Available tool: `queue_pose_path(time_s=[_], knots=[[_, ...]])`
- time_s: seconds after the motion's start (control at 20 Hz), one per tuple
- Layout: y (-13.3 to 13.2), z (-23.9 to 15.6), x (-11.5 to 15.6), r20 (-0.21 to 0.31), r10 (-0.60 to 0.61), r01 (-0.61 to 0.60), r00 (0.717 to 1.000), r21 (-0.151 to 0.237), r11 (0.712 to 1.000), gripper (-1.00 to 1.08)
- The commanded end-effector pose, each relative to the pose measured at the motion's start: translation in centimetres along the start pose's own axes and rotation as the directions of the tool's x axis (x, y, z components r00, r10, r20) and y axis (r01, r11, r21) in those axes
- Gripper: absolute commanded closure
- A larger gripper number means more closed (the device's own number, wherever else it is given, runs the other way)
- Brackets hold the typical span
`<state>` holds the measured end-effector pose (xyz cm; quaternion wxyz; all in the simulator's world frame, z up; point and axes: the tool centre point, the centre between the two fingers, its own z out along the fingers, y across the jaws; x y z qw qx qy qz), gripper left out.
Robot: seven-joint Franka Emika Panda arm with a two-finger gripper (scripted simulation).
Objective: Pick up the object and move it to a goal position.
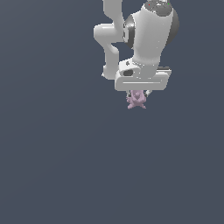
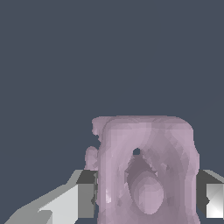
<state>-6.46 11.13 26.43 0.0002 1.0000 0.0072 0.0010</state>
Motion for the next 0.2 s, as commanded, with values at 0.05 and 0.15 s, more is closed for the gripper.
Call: queue_pose_path(time_s=[0.05,0.15], knots=[[-0.40,-0.67,0.06,0.002,0.001,-0.001,1.000,0.000,1.000,1.08],[-0.46,-0.75,0.08,0.002,0.001,-0.001,1.000,0.000,1.000,1.08]])
